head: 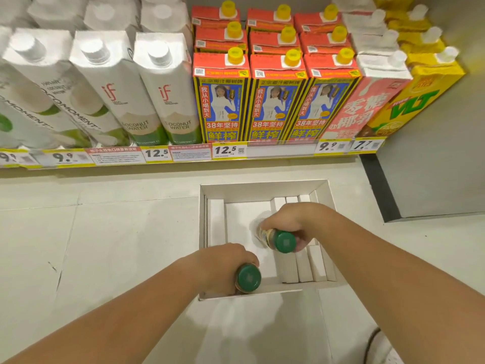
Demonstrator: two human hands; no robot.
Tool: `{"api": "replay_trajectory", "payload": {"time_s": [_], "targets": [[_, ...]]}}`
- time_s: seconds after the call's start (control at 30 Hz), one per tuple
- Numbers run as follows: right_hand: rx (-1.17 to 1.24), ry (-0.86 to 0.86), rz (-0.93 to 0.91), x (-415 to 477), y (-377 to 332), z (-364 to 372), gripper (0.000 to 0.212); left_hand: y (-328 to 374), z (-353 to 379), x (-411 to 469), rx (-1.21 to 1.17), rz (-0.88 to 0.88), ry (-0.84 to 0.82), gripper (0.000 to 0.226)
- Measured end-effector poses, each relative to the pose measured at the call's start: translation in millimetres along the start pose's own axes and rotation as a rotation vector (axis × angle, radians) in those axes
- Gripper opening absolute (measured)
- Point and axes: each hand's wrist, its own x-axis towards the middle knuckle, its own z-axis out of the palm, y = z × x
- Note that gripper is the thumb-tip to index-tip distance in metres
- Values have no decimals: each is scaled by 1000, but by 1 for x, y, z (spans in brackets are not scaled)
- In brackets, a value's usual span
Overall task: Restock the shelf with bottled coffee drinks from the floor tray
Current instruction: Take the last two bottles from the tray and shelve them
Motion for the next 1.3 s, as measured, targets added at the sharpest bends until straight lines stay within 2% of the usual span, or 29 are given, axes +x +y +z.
{"api": "replay_trajectory", "payload": {"time_s": [0.07, 0.27, 0.37, 0.5, 0.57, 0.67, 0.77, 0.83, 0.9, 1.0, 1.1, 1.3], "targets": [[80, -45, 73, 2, -8, -4, 44, 0, 1, -2, -6, -7, 5, 39], [194, -68, 106, 9, -21, -20, 47, 0, 2, -4, 2, -22, 41, 39], [207, -74, 96, 13, -19, -26, 49, -1, 4, -4, -11, -20, 49, 39], [318, -89, 58, 7, -6, -29, 62, -1, 4, -4, -29, -19, 61, 45], [378, -48, 24, 7, 9, -27, 55, 0, 3, -5, -33, -30, 68, 46], [405, 128, -199, 10, 39, -11, 48, 1, 2, -6, -32, -32, 66, 37], [309, 143, -476, 10, 56, 16, 70, 1, 1, -6, -42, -32, 46, 44], [361, 166, -551, 13, 55, 31, 69, 2, -1, -5, -54, -27, 51, 44], [471, 274, -583, 20, 50, 38, 60, 2, -2, -3, -87, -30, 79, 42], [572, 335, -604, 19, 44, 41, 50, 2, -8, -2, -204, -66, 130, 45], [664, 329, -594, 11, 46, 35, 41, 5, -21, -9, -442, -87, 200, 50], [810, 370, -647, -45, 44, 5, 50, 31, -74, -42, -819, -21, 299, 48]]}}
